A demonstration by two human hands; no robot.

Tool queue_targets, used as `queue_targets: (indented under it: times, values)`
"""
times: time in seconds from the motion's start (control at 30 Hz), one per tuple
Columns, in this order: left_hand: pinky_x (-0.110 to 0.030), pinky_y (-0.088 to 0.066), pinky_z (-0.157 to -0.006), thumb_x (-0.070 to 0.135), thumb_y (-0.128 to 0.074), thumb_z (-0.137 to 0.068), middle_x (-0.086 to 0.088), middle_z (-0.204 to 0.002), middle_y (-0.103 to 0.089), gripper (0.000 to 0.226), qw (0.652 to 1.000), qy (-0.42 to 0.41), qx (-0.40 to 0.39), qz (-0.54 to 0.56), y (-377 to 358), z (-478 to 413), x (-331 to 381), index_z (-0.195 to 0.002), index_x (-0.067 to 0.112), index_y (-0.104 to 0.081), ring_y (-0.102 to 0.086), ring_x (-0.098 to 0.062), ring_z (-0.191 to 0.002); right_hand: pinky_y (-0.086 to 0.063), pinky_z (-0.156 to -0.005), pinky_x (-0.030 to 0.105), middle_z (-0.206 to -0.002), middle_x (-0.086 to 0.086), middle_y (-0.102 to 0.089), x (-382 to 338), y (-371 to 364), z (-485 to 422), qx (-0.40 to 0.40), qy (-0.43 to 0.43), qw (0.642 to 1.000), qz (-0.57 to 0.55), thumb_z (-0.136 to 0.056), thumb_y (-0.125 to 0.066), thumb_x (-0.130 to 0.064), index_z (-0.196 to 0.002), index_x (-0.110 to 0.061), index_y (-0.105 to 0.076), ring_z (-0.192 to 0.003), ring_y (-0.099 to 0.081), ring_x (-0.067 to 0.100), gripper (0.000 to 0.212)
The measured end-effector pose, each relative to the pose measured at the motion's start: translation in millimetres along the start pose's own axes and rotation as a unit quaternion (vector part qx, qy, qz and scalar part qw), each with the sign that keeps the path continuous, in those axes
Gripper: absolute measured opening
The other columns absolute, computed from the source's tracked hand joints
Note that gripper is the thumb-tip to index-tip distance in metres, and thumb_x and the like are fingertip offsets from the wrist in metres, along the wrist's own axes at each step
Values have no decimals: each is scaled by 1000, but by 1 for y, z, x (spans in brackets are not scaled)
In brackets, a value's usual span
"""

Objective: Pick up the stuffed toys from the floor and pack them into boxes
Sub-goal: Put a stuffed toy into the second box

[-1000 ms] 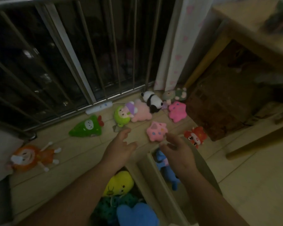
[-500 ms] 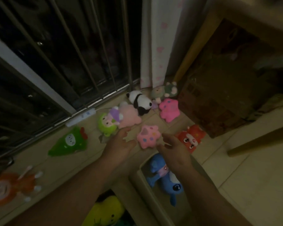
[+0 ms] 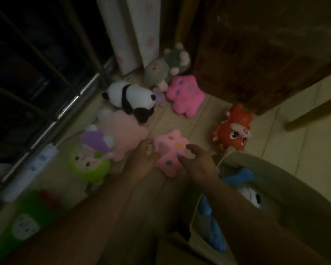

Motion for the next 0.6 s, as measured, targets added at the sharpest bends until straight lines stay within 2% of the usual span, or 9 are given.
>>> queue_targets:
  times: [0.1,0.2,0.3,0.37,0.4,0.47,0.5,0.53,0.6]
  values:
    - [-26,-42,-85,23,-68,-82,2,-127,-52,55,1000,-6,-6,-10,-18,-32,-19,-133,24,-47,-50,-11,-107,-49,-57,18,-134,5,-53,22,-25,-40,22,-42,998,-37,-88,-63,-26,-138,-27,-45,-88,-60,18,53]
    - [-40,-48,-94,28,-67,-83,-4,-132,-51,56,1000,-14,4,4,-33,-53,-38,-134,19,-47,-54,-19,-110,-54,-85,34,-135,6,-50,37,-61,-69,51,-83,992,-85,-82,-66,-24,-138,-27,-44,-107,-57,27,60]
    - [-47,-47,-95,17,-59,-92,-11,-128,-53,40,1000,-4,-9,15,-49,-72,-51,-130,15,-46,-56,-28,-111,-49,-95,47,-138,9,-45,57,-95,-96,76,-114,987,-81,-71,-66,-33,-135,-30,-40,-118,-51,33,69]
    - [-41,-50,-90,18,-53,-96,-7,-122,-55,30,999,-11,-14,26,-56,-84,-60,-124,24,-46,-57,-26,-110,-48,-95,49,-134,13,-44,71,-105,-111,89,-161,979,-86,-76,-60,-32,-139,-28,-36,-117,-48,38,67]
    - [-34,-49,-84,21,-50,-98,-2,-120,-54,30,999,-17,-19,29,-59,-89,-64,-127,27,-45,-56,-21,-109,-47,-96,48,-133,14,-45,73,-107,-115,94,-180,973,-107,-79,-57,-29,-140,-28,-34,-116,-48,39,66]
    - [-20,-40,-74,25,-43,-100,6,-119,-48,36,999,-20,-41,25,-63,-93,-69,-136,27,-40,-52,-5,-99,-48,-95,44,-132,14,-48,76,-112,-117,97,-209,959,-163,-81,-55,-26,-142,-29,-31,-114,-50,38,66]
    - [-18,-38,-71,27,-41,-101,5,-120,-48,36,999,-14,-44,27,-63,-94,-68,-137,26,-40,-50,-1,-93,-49,-93,43,-130,13,-49,75,-113,-116,95,-216,953,-189,-79,-56,-28,-143,-30,-31,-112,-52,38,68]
    - [-19,-39,-72,28,-41,-101,1,-124,-50,35,999,-10,-37,30,-61,-95,-65,-136,24,-42,-51,-3,-93,-50,-91,46,-128,12,-51,72,-115,-113,88,-224,946,-216,-75,-56,-32,-142,-32,-30,-108,-53,39,72]
    - [-23,-38,-89,24,-44,-100,-12,-136,-48,35,999,8,-22,22,-49,-94,-56,-134,15,-44,-51,-18,-112,-51,-87,50,-124,12,-52,64,-119,-105,73,-234,936,-252,-62,-54,-44,-139,-37,-29,-102,-57,38,81]
Point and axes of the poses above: each hand's wrist, its own z-axis away from the middle knuckle, its own y-axis out of the back of the hand, x = y × z, the point moved 5 cm from there along -z, towards the middle knuckle
